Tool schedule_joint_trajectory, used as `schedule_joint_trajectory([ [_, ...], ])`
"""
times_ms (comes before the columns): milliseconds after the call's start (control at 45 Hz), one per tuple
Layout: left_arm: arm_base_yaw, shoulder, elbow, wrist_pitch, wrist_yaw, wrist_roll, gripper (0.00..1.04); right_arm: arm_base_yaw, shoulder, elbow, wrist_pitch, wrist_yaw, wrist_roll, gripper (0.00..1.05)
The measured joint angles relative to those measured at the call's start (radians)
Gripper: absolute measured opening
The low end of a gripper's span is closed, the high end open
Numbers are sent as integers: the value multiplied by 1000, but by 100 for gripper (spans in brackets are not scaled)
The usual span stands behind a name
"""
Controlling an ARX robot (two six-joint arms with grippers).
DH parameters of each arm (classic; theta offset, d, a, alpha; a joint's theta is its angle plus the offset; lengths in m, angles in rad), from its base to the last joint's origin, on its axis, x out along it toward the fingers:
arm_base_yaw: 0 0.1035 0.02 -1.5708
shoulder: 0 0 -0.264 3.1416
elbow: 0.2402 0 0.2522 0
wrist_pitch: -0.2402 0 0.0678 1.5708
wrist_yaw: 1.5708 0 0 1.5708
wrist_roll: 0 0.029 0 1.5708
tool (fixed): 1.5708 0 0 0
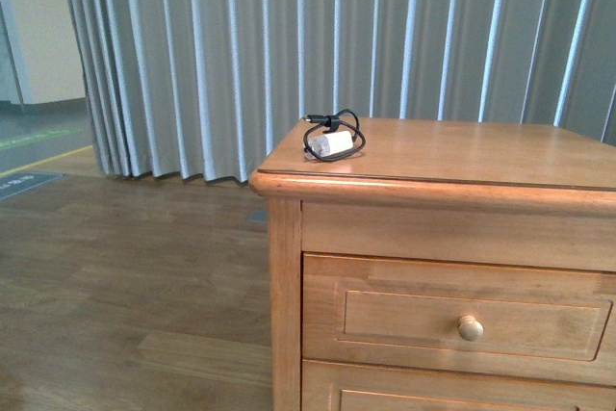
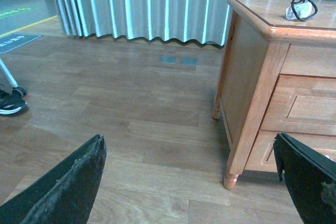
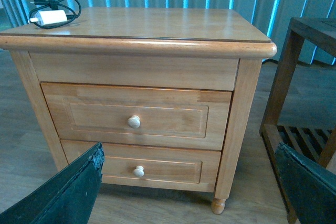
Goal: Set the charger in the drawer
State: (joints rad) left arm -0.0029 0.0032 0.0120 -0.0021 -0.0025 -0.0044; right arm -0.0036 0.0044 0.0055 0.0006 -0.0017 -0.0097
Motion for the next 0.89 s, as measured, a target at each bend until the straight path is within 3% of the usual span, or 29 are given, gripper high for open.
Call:
schedule_joint_trajectory([
  [889, 0, 0, 0, 0, 0, 0, 99, 0, 0, 0, 0, 0, 0, 96],
])
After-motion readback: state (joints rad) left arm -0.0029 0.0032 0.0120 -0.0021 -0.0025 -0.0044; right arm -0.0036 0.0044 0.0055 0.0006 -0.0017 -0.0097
